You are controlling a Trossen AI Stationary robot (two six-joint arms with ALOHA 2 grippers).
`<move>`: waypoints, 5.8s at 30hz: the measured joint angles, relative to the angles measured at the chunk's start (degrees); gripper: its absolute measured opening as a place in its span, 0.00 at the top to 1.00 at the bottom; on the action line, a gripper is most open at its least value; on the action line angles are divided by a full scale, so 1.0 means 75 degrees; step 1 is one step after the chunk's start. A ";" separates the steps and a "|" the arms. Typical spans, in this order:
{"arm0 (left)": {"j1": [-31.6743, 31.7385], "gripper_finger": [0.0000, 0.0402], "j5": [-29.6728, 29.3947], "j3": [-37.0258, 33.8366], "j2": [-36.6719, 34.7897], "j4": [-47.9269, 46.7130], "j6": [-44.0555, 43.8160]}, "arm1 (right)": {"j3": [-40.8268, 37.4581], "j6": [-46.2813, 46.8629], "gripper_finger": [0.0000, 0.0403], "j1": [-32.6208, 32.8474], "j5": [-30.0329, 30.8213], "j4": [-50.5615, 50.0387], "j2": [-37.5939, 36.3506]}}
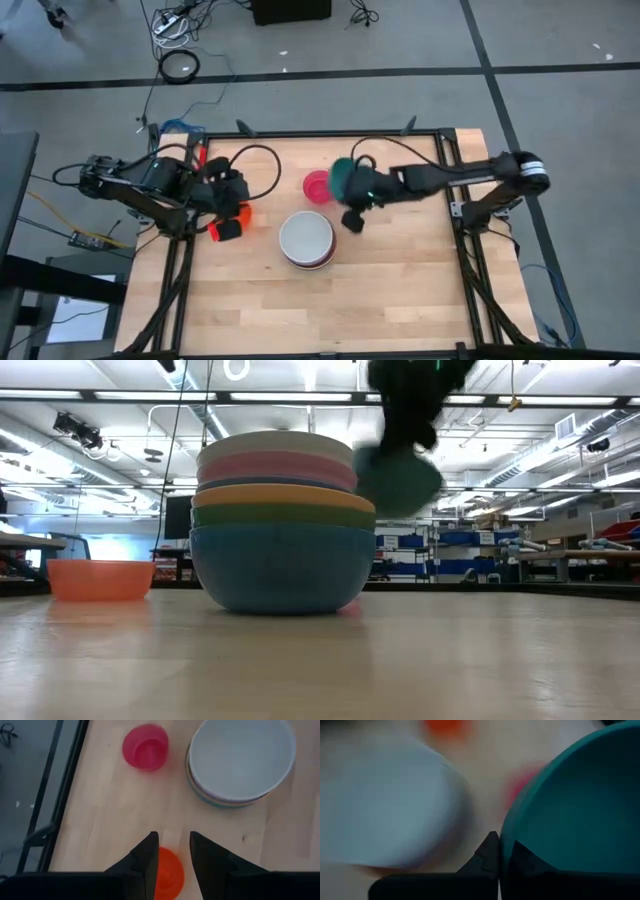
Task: Nest bowls inside each other
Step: Stack the dark green bowl on top of the gray bowl, then stack the orange bowl on top of the dark green bowl
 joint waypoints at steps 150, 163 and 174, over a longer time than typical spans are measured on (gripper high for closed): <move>-0.0335 0.70 0.0835 -0.7650 -0.0956 0.4305 -0.1959 | 0.1841 0.0283 0.76 0.3045 0.3395 -0.1078 -0.0197; -0.0332 0.97 0.0970 -0.8520 -0.0956 0.6051 -0.1981 | 0.1839 0.0281 0.76 0.3045 0.3396 -0.1080 -0.0197; -0.0350 0.99 0.0573 -0.7588 -0.0955 0.5315 -0.1708 | 0.1839 0.0303 0.77 0.2918 0.3418 -0.1323 -0.0197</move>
